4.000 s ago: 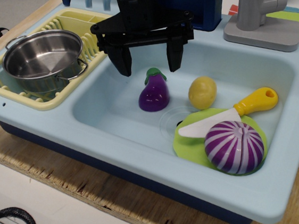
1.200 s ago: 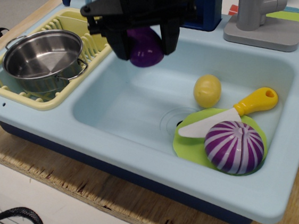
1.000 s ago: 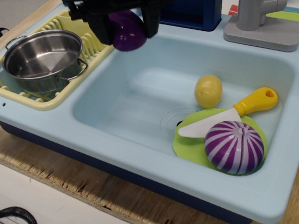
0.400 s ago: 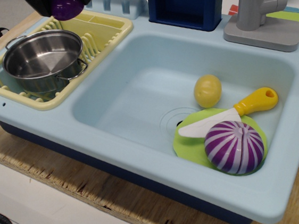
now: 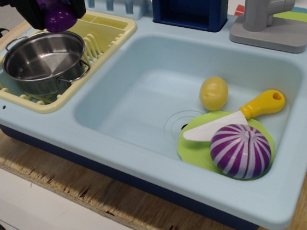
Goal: Put eggplant into pot or pan
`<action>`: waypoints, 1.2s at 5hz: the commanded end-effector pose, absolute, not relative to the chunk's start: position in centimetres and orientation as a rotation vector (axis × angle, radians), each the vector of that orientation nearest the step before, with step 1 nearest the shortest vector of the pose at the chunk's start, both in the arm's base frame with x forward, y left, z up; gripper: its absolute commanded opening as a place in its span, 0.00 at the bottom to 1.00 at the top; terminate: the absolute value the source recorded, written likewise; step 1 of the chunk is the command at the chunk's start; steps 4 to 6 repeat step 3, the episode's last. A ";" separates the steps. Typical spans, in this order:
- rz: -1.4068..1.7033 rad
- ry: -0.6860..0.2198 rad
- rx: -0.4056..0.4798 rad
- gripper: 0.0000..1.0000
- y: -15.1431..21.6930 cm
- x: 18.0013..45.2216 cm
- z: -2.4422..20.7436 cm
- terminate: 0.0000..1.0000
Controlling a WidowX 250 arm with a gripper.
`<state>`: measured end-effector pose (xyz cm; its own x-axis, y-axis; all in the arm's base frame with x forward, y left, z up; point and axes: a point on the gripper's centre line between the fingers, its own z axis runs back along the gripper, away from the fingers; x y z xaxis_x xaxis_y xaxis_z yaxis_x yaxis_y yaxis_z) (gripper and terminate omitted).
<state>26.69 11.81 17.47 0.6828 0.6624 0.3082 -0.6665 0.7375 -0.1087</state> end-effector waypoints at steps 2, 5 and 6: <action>0.757 -0.386 0.020 1.00 12.4 26.9 18.8 0.00; 0.757 -0.386 0.020 1.00 12.4 26.9 18.8 1.00; 0.757 -0.386 0.020 1.00 12.4 26.9 18.8 1.00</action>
